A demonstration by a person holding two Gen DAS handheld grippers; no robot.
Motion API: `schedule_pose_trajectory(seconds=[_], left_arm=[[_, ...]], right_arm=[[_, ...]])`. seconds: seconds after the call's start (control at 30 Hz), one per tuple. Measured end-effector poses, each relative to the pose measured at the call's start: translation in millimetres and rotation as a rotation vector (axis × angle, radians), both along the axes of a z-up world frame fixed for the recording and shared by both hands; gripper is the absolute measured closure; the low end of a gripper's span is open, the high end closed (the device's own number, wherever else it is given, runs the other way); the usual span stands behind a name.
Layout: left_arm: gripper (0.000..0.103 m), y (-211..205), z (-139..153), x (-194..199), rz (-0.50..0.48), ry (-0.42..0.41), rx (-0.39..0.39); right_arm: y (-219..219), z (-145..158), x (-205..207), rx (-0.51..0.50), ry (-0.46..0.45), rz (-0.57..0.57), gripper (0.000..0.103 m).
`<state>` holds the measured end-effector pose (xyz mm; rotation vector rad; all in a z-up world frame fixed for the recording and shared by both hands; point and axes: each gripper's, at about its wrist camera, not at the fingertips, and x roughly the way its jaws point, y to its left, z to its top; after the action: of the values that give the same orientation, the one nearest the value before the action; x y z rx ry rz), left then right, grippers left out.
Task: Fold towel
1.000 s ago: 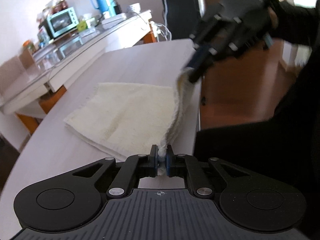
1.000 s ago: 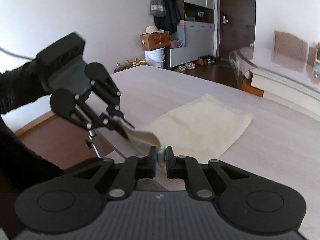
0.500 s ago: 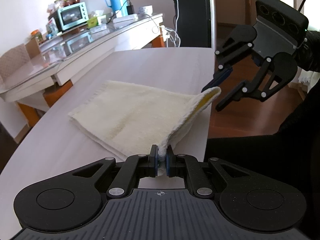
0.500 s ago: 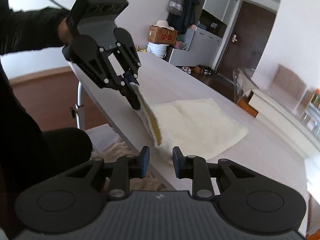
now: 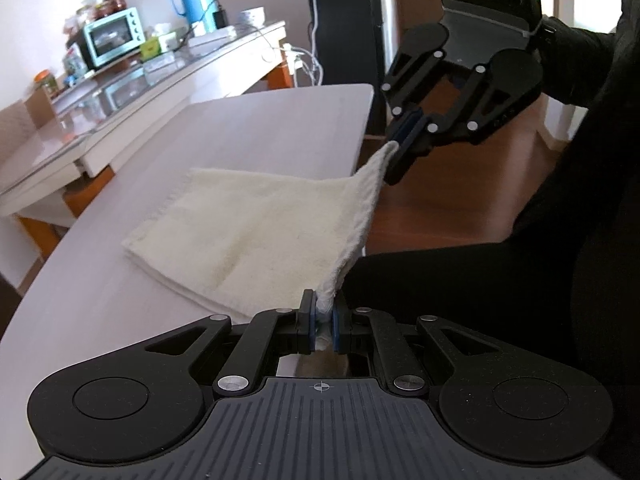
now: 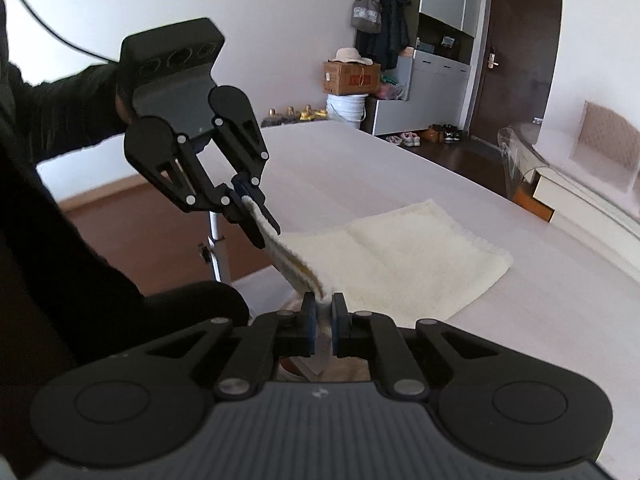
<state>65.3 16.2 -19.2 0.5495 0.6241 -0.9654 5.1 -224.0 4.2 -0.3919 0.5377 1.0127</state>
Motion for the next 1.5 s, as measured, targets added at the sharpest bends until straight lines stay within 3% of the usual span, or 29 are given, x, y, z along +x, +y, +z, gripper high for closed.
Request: schedule_pose_trajectory(seconds=[0.2, 0.57, 0.77, 1.1, 1.17, 1.27, 1.3, 1.5], left_arm=[[0.095, -3.7, 21.8, 22.0, 0.084, -0.015, -0.033], [0.095, -17.8, 39.4, 106.7, 0.224, -0.052, -0.014], [0.095, -21.4, 25.5, 156.4, 0.272, -0.001, 0.003], [0.095, -14.6, -4.7, 191.8, 0.334, 0.07, -0.004], [0.09, -12.7, -6.6, 193.4, 0.351, 0.066, -0.008], [0.066, -9.2, -7.9, 196.5, 0.383, 0.047, -0.021], [0.063, -7.1, -7.9, 197.0, 0.392, 0.044, -0.026], [0.063, -2.6, -11.3, 198.6, 0.408, 0.047, -0.032]], right_arm=[[-11.5, 13.7, 13.1, 0.084, 0.01, -0.03, 0.095], [-26.2, 18.0, 123.9, 0.201, 0.133, -0.184, 0.095], [-26.4, 2.6, 175.0, 0.21, 0.199, -0.232, 0.095], [-20.4, -28.2, 221.3, 0.197, 0.289, -0.282, 0.095], [-19.0, -31.2, 224.7, 0.191, 0.289, -0.289, 0.095], [-19.5, -35.0, 228.2, 0.188, 0.281, -0.321, 0.087], [-20.2, -35.6, 228.6, 0.191, 0.278, -0.33, 0.085], [-21.2, -37.6, 227.8, 0.194, 0.254, -0.36, 0.082]])
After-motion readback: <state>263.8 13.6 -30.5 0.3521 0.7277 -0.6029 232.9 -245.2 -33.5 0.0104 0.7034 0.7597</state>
